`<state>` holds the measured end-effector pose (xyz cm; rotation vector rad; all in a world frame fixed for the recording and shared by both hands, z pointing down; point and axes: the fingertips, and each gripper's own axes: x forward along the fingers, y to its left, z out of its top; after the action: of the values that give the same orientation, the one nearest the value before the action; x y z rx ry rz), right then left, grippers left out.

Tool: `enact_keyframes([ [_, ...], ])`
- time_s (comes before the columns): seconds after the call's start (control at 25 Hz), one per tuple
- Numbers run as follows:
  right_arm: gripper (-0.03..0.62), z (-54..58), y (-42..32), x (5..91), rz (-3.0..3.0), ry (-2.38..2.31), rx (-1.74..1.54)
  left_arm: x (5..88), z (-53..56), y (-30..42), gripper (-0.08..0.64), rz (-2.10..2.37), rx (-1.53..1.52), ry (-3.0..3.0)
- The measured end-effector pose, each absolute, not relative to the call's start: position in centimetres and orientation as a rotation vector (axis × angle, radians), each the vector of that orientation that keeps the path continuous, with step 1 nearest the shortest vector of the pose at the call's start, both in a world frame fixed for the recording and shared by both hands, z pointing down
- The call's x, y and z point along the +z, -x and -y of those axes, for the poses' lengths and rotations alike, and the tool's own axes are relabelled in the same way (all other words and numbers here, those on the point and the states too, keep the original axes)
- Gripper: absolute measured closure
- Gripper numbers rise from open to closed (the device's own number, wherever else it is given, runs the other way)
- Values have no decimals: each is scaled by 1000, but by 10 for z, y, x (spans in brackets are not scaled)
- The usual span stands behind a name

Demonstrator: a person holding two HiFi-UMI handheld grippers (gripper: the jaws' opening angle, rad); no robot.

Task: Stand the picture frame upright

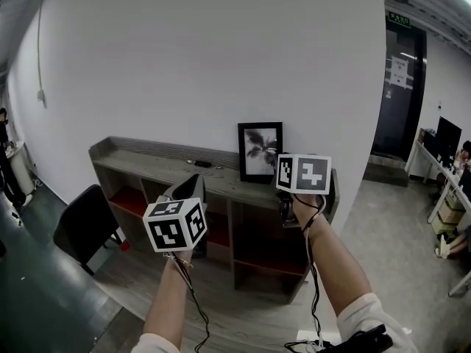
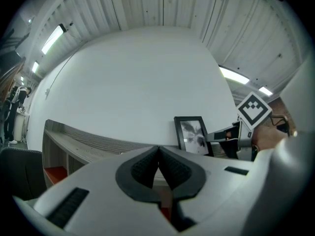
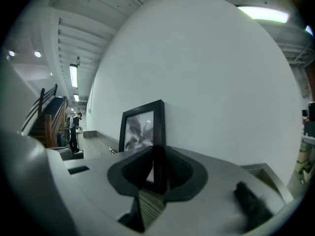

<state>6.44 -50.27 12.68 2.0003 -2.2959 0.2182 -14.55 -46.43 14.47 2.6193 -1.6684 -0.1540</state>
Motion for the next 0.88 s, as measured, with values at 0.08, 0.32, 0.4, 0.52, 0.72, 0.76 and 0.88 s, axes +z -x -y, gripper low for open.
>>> enact_keyframes([
  [0.08, 508, 505, -64, 128, 2294, -1989, 234, 149, 466, 147, 546, 1664, -144, -2613],
  [0.32, 506, 511, -61, 125, 2338, -1961, 237, 152, 474, 152, 546, 1664, -127, -2604],
  [0.4, 506, 511, -61, 125, 2342, -1967, 231, 153, 477, 151, 546, 1665, -125, -2602],
  [0.52, 506, 509, -63, 124, 2339, -1975, 219, 155, 477, 148, 546, 1662, -122, -2603],
  [0.72, 506, 505, -63, 124, 2338, -1986, 208, 155, 474, 146, 546, 1658, -125, -2605],
  [0.76, 506, 503, -63, 124, 2342, -1988, 209, 155, 473, 145, 546, 1657, -126, -2605],
  [0.88, 506, 497, -61, 122, 2362, -1985, 212, 155, 468, 144, 546, 1662, -128, -2600],
])
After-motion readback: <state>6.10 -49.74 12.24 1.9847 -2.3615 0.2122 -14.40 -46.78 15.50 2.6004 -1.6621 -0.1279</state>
